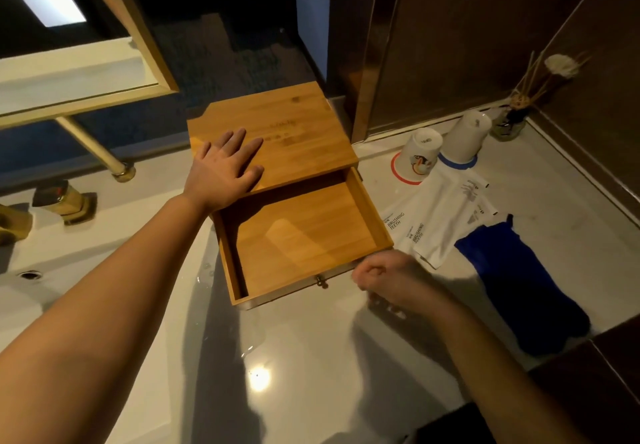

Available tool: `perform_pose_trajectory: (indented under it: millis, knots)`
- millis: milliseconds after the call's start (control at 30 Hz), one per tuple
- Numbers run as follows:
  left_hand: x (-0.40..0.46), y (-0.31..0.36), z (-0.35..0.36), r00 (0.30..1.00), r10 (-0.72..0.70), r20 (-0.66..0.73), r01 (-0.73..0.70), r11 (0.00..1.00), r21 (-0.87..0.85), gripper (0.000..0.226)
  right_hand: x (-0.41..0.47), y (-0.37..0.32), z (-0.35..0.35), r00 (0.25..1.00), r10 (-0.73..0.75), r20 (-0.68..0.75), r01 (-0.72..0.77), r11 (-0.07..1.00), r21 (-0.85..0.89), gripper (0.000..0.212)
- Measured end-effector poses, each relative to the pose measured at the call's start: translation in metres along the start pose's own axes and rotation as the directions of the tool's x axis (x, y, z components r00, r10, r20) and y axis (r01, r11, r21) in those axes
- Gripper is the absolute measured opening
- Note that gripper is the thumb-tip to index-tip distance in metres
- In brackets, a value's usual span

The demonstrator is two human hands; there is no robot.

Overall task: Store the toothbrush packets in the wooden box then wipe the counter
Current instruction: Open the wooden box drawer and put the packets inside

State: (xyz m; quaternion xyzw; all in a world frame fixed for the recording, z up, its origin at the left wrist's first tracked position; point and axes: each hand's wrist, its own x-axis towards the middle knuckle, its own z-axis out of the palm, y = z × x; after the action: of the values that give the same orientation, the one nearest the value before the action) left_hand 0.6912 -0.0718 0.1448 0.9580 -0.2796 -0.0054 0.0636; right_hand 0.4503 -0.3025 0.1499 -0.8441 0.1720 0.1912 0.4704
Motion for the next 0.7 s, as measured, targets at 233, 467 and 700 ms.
perform_pose_trajectory:
  millis: [233, 467, 700]
  knots:
    - [0.002, -0.002, 0.004, 1.000, 0.001, -0.013, -0.001, 1.000, -0.015, 0.062, 0.018, 0.045, -0.088, 0.832, -0.129, -0.540, -0.148, 0.886, -0.439, 0.039]
    - [0.004, -0.002, 0.005, 1.000, -0.002, -0.006, 0.002, 1.000, -0.013, 0.063, 0.027, 0.078, -0.103, 0.945, -0.242, -0.221, -0.005, 0.665, -0.747, 0.061]
    - [0.002, 0.001, 0.003, 1.000, -0.014, -0.004, 0.014, 1.000, -0.018, 0.064, 0.025, 0.086, -0.103, 0.897, -0.399, -0.190, 0.145, 0.673, -0.725, 0.039]
